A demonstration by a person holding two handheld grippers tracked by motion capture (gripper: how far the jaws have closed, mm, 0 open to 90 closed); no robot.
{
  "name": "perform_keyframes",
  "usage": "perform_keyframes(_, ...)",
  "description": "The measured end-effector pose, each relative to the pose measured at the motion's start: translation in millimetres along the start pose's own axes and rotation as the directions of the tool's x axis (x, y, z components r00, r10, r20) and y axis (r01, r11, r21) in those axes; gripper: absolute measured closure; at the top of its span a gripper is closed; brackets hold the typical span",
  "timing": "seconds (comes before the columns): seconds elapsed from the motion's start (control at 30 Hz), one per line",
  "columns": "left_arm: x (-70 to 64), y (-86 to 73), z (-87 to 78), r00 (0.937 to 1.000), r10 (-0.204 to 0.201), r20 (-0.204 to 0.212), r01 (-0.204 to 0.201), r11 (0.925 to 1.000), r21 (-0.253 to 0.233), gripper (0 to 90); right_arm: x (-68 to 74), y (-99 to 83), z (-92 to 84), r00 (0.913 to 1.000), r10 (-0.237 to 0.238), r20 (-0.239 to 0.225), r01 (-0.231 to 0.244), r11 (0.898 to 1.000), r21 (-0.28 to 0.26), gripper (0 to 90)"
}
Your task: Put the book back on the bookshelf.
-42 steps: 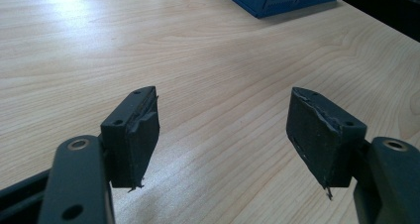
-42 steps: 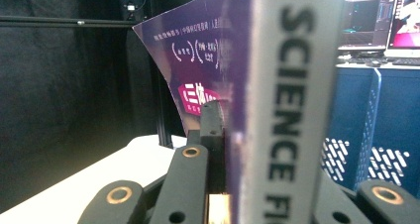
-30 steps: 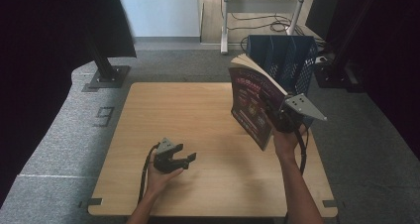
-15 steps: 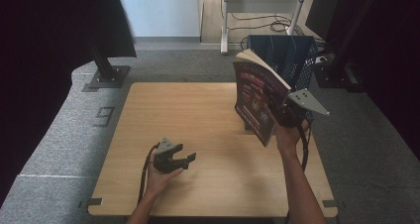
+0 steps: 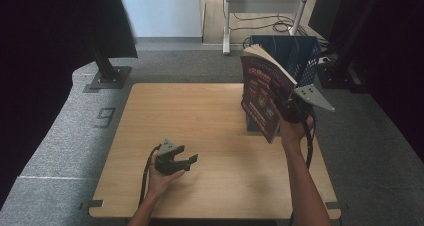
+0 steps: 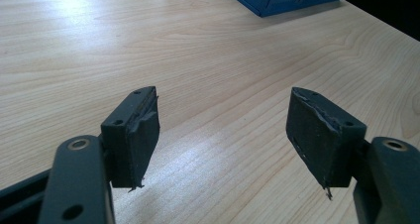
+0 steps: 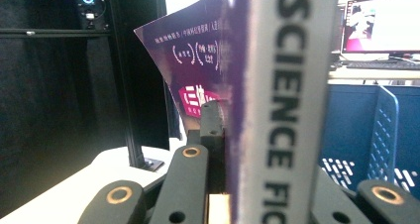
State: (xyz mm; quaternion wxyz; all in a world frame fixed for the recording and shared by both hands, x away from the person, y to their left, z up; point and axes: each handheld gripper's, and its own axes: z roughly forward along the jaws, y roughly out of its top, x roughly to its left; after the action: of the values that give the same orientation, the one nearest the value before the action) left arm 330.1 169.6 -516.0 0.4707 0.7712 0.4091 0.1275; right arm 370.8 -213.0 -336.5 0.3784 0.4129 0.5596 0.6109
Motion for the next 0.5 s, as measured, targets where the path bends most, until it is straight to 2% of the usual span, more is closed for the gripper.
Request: perform_keyframes(0.5, -0.4, 0.4, -2.5, 1.0, -0.003, 0.002, 0.003, 1.0, -0.006, 29.2, -14.5, 7.0, 12.1, 0.9985, 0.004, 0.055, -0.004, 1.0, -0.005, 81.5)
